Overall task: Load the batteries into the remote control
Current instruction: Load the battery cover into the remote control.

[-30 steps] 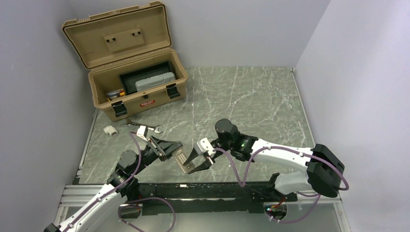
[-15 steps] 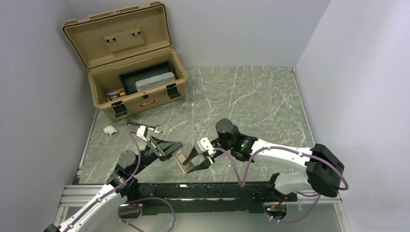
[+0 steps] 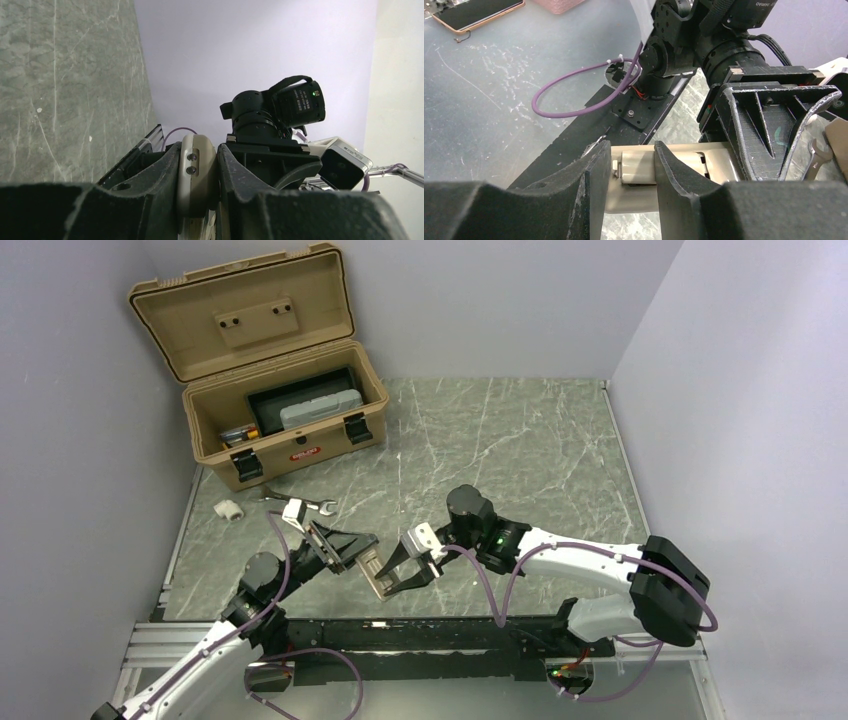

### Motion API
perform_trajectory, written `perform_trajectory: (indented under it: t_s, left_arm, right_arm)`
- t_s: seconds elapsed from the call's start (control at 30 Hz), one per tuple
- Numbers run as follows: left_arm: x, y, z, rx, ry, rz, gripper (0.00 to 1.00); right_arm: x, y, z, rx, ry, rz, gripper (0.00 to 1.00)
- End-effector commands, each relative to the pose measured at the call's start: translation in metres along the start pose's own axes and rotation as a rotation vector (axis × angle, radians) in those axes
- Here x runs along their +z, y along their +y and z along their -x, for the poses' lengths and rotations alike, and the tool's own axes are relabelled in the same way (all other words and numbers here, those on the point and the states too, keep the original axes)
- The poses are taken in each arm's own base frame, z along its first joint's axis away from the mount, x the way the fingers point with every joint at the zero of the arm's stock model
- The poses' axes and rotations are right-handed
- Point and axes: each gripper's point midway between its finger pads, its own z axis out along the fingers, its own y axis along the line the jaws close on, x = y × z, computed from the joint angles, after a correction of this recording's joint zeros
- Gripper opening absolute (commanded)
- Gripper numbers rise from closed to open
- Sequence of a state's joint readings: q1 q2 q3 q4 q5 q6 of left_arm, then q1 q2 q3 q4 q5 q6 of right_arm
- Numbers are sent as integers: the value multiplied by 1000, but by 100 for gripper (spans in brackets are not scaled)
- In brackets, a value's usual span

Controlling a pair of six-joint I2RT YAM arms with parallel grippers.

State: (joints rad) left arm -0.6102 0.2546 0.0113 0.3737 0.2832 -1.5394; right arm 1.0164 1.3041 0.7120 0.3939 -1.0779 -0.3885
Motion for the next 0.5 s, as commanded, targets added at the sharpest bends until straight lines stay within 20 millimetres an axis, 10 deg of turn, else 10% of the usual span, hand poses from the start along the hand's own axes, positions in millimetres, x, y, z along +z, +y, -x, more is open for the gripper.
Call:
perform_trajectory:
  t_s: [0.0, 0.47]
  left_arm:
    - [-2, -40, -3, 19, 25, -144, 0]
    - [-3, -48, -7, 26, 50, -177, 0]
  right_arm:
    - [3, 1, 3, -24, -24, 21, 39]
    - [3, -8, 0, -35, -11, -3, 36]
